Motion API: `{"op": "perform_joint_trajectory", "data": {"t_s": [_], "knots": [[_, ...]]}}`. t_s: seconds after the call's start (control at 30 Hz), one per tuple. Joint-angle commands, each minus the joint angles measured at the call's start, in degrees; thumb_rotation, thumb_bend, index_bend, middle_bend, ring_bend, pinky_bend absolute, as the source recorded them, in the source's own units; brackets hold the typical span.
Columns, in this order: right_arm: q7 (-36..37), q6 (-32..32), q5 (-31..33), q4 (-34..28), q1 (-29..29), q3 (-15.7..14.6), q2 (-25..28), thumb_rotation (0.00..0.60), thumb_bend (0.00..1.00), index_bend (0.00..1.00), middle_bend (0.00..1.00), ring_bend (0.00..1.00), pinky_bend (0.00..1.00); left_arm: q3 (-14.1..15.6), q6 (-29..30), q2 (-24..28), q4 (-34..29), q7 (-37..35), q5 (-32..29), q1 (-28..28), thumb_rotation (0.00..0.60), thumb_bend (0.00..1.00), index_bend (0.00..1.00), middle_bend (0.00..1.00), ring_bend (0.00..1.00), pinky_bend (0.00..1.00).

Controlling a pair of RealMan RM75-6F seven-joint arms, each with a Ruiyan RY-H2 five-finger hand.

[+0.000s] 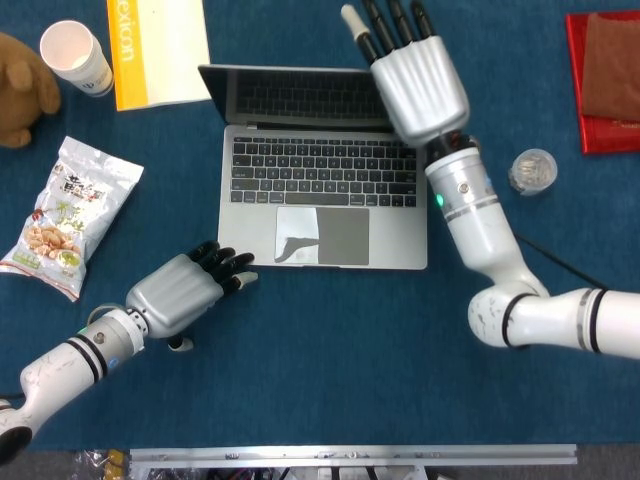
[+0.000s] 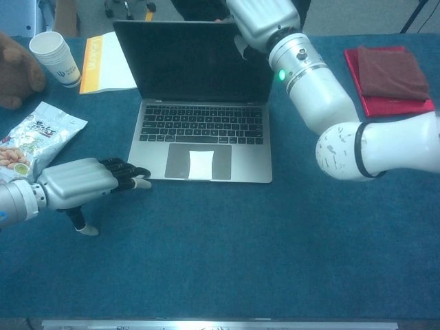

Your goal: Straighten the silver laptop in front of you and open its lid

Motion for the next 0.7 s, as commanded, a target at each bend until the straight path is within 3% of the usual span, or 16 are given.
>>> {"op": "perform_joint_trajectory", "data": {"t_s": [0.03,0.43,0.7], "knots": [[0.3,0.0,0.8,1.3,0.6,0.4,-0.1,0.6,0.43,0.0,0.03,0.01,0.15,0.0,0.0,0.0,0.0,0.0,0.0,0.0,0.584,0.11,0.0,0.0,0.0,0.04],[1.3,0.0,4.1,6.7,1.8,1.9,0.3,0.6,0.43,0.0,0.03,0.01,0.15,0.1,-0.2,-0.1,0.0,0.3,-0.2,-0.3,0.579,0.11,0.0,0.0,0.0,0.04],[4.7,0.4,2.2,-0.2,0.8,1.4,3.9,0.6,0.42,0.0,0.03,0.01,0.15,-0.4,0.9,1.4,-1.7,1.9,-0.7,-0.2,0.578,0.11,0.0,0.0,0.0,0.04]]}}
